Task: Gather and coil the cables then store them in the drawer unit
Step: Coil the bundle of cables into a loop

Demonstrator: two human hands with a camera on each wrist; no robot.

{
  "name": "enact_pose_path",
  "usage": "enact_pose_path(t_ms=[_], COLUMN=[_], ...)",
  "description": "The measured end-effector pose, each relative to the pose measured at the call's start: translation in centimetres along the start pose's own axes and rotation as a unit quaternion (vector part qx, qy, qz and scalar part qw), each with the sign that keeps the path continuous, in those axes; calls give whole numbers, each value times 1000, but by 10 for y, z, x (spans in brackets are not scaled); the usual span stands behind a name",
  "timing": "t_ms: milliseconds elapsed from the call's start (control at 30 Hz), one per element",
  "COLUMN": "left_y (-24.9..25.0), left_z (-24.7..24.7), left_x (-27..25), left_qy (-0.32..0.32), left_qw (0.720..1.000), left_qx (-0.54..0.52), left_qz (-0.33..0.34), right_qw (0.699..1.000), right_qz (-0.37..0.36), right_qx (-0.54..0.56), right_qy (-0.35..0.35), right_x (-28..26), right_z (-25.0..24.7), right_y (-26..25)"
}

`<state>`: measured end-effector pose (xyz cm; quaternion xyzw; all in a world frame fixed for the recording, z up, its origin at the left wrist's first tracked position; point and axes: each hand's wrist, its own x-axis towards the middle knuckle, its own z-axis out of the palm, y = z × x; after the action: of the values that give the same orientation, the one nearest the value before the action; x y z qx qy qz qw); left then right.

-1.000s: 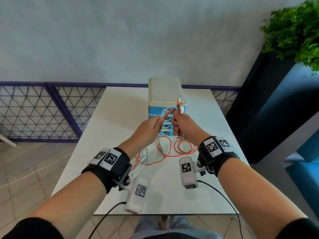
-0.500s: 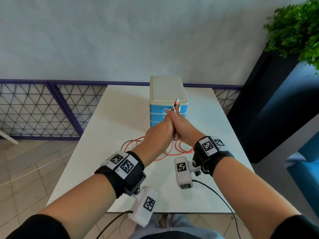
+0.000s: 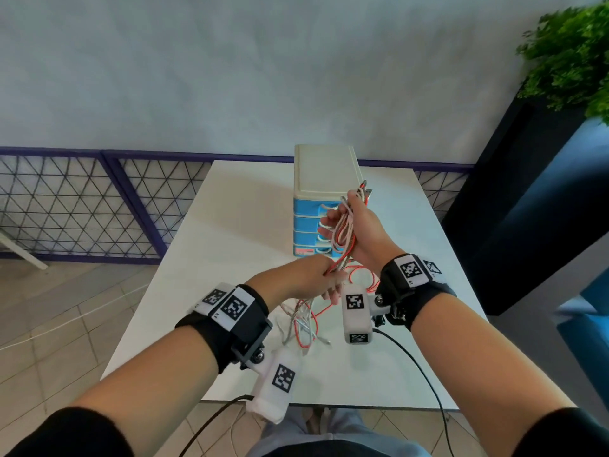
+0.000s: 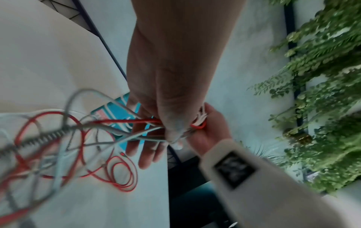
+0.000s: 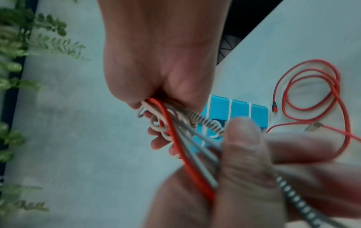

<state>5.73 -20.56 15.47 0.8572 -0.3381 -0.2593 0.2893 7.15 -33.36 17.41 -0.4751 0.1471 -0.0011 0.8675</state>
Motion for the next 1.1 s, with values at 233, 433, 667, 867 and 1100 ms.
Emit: enact_pose_path(t_ms=[233,433,667,867,1100], left_y=[-15,-27,-27,-25,-24], left_z=[21,15,11,9,8], left_x=[5,6,3,2,8], left_qy=[102,72,59,65,92], left_qw=[993,980,980,979,984], left_qx=[-46,-175,-181,-185,-143], left_qz=[32,55,58,50,51], right_qw=[999,998,996,995,999], right_qz=[0,-38,-71,-47,-47], right_qx=[44,-40,-46,-69,-10], right_qy=[-28,-26,4,49,16], right_x=[-14,-14,-10,-6,-6], right_z=[8,1,-2,-9,-12], right_y=[-12,-12,-12,-14,-13])
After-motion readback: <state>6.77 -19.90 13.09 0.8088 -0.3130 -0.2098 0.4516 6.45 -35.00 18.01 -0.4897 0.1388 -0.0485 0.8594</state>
